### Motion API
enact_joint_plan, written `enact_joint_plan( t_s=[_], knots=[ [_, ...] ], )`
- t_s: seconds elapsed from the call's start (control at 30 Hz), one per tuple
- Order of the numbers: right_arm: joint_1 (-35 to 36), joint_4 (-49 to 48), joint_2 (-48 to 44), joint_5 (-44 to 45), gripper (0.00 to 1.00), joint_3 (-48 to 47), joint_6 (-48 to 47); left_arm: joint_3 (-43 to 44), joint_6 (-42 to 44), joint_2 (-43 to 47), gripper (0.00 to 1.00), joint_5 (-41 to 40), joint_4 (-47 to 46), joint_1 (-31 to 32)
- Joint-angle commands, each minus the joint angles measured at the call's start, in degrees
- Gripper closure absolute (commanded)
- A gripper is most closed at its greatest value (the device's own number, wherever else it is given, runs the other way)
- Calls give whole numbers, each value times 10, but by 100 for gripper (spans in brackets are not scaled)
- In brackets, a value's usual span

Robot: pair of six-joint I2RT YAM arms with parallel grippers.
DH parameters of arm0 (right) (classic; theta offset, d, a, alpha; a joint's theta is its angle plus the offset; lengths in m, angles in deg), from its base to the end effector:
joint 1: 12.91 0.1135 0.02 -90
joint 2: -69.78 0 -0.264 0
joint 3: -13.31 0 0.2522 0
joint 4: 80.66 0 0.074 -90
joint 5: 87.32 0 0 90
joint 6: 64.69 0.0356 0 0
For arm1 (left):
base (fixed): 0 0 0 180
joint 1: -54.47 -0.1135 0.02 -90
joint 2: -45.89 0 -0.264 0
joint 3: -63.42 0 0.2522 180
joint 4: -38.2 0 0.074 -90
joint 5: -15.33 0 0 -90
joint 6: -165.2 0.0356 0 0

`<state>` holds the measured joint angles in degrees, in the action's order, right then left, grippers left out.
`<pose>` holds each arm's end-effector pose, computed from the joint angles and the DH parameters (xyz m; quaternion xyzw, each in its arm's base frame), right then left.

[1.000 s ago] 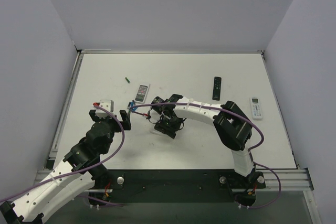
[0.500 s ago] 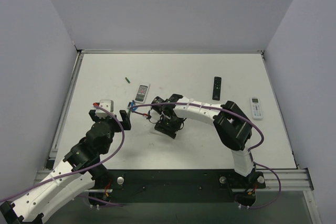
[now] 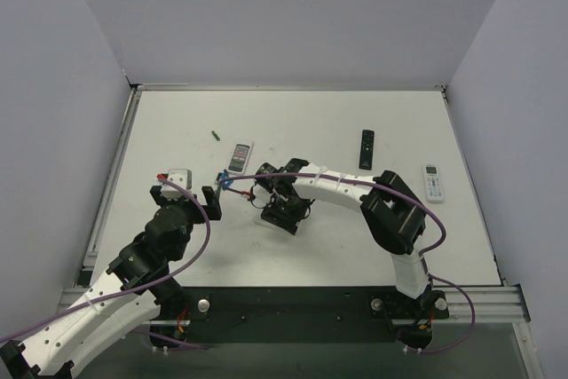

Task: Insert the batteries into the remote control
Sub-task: Load the battery cover into the remote control.

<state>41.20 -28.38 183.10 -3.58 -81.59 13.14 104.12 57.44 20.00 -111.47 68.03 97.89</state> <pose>0.2313 0.3263 0.1730 -0.5458 0.8193 0.1102 0.1370 0.1057 -0.0706 0.2667 -0.0201 0.7768 -0.0783 0.6246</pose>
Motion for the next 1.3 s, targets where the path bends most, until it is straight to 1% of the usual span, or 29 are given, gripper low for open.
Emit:
enact_joint_plan(
  t_s=[0.0, 0.27, 0.53, 0.77, 1.03, 1.17, 1.27],
  knots=[
    [6, 34, 12, -2, 48, -23, 6, 11, 3, 4, 3, -6, -23, -3],
    [6, 34, 18, -2, 46, -27, 12, 11, 2, 5, 3, -8, -24, -2],
    [5, 34, 16, -2, 46, -30, 16, 10, 2, 5, 3, -8, -24, -2],
    [4, 34, -6, -4, 38, -46, 27, 10, 0, -3, 3, -2, -25, -2],
    [-1, 30, -52, -25, 36, -54, 53, 9, -20, -18, 3, 17, -23, -3],
    [-18, -4, -89, -44, 37, -26, 93, 10, -38, -41, 2, 34, -20, -3],
    [-44, -49, -134, -60, 40, 28, 143, 17, -59, -70, 3, 58, -16, -2]
  ],
)
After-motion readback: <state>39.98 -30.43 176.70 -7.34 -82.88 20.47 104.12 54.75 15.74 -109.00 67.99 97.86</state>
